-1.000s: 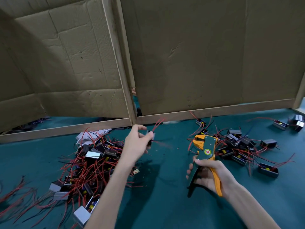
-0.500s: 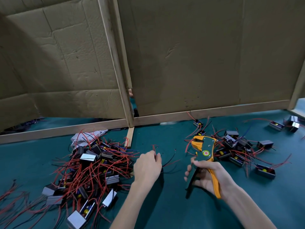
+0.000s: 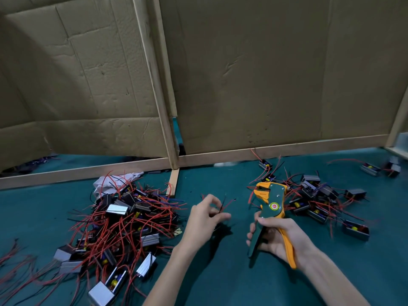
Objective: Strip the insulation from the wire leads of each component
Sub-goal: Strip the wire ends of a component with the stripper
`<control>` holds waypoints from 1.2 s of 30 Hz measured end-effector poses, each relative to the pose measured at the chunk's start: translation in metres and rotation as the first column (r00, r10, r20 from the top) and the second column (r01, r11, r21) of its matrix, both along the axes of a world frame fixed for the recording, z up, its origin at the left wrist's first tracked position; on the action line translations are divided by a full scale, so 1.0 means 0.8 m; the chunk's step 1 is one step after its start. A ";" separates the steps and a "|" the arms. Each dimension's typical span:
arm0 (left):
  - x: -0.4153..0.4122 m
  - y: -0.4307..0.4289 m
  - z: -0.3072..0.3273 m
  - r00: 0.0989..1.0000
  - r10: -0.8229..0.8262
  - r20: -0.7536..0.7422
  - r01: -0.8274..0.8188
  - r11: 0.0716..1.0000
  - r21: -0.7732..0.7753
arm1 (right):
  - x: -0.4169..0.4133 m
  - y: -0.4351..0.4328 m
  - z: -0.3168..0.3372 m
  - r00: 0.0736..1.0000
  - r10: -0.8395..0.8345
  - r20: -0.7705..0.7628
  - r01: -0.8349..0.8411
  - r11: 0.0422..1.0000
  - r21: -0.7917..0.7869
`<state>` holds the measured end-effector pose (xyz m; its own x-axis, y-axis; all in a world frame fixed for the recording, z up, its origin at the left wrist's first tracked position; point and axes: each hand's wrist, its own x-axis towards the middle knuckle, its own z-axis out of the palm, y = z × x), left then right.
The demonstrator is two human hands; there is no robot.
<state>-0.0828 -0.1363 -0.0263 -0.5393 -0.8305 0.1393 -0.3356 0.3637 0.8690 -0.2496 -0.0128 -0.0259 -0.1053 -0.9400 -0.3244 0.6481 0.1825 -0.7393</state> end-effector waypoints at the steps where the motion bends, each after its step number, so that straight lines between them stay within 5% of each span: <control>1: 0.001 -0.001 0.000 1.000 0.007 -0.023 -0.006 1.000 0.025 | 0.001 0.000 0.000 1.000 0.004 -0.005 -0.004 1.000 0.002; 13: 0.000 -0.001 -0.001 0.992 0.011 -0.122 0.005 0.991 0.130 | 0.005 0.004 0.004 0.995 0.061 -0.082 -0.062 0.998 -0.005; 21: 0.002 0.004 0.024 0.938 -0.008 -0.347 0.093 0.969 0.230 | 0.014 0.009 0.008 0.976 0.177 -0.125 -0.180 0.984 -0.012; 36: 0.002 0.016 0.044 0.939 -0.075 -0.336 0.168 0.952 0.257 | 0.019 0.019 0.016 0.901 0.355 -0.250 -0.395 0.909 -0.134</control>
